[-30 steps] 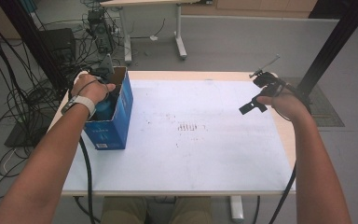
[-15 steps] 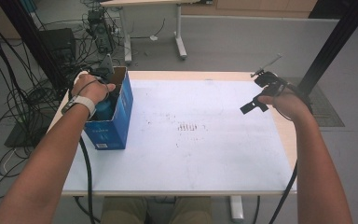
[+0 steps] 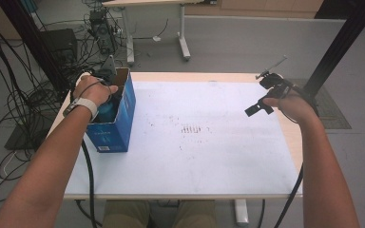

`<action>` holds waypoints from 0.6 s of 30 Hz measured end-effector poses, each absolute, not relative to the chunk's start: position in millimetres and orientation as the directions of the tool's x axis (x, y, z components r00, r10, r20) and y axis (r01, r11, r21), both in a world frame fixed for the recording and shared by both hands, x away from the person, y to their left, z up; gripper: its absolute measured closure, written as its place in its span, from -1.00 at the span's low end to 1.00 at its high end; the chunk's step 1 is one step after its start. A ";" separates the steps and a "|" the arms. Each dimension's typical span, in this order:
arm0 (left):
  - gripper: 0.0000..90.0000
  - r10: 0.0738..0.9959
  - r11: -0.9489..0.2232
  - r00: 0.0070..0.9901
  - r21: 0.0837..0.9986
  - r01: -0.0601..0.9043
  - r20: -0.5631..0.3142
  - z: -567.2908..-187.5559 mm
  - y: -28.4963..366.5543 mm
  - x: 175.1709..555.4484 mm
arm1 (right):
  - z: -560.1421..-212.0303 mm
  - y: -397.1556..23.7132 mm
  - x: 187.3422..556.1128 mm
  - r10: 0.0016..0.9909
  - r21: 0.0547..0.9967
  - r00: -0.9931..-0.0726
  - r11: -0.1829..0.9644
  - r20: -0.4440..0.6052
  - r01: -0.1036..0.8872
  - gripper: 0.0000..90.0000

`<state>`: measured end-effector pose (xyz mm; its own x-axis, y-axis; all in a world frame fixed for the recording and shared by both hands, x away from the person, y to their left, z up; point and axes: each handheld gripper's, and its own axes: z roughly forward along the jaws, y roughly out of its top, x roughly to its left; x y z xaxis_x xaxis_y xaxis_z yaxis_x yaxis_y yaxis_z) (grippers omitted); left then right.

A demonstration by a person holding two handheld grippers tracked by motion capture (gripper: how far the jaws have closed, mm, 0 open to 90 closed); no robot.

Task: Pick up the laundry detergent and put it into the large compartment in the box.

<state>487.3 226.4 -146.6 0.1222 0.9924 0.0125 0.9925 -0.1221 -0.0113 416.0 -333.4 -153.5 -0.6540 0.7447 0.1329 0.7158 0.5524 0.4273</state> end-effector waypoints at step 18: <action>-0.16 0.992 -0.125 0.125 -0.014 0.992 0.009 -147.1 227.5 488.4 | -154.4 -333.9 417.2 0.747 0.424 -0.651 0.550 0.135 0.720 -0.81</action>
